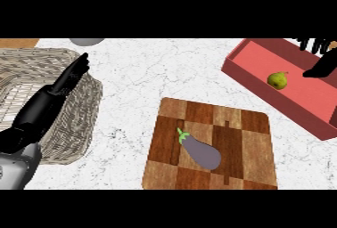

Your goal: Pick the pear from the cutting board and place it in the cardboard box

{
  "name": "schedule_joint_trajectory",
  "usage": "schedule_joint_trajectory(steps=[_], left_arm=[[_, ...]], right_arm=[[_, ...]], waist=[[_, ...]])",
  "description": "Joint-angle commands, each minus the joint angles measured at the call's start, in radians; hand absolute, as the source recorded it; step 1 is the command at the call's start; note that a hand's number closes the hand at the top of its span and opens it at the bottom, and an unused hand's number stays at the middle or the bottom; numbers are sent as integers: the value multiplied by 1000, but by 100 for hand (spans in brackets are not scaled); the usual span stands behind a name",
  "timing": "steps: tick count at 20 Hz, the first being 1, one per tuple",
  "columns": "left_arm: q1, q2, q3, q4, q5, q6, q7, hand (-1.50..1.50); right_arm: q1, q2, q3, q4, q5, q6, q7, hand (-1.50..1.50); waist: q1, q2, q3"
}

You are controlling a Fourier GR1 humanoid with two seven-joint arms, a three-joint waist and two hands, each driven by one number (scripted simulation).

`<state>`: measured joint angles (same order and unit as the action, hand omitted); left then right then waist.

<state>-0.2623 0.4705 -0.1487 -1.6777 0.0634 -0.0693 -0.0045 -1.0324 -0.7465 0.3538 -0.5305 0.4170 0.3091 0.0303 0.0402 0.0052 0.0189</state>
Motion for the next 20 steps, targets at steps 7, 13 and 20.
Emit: schedule_joint_trajectory(steps=[7, 13, 20], left_arm=[[49, -31, -5, 53, -7, -2, -1, 0], [52, -31, 14, 54, -2, -2, -13, 0], [47, -62, -15, 55, -29, -5, -30, 0]], right_arm=[[-41, 29, -265, 73, -229, -68, -292, -150], [-68, 86, -560, 191, -517, -103, -213, -150], [6, -54, -660, 296, -568, -83, -317, -150]], waist=[[-16, 8, -15], [-22, 11, -17], [-6, 22, -15]])
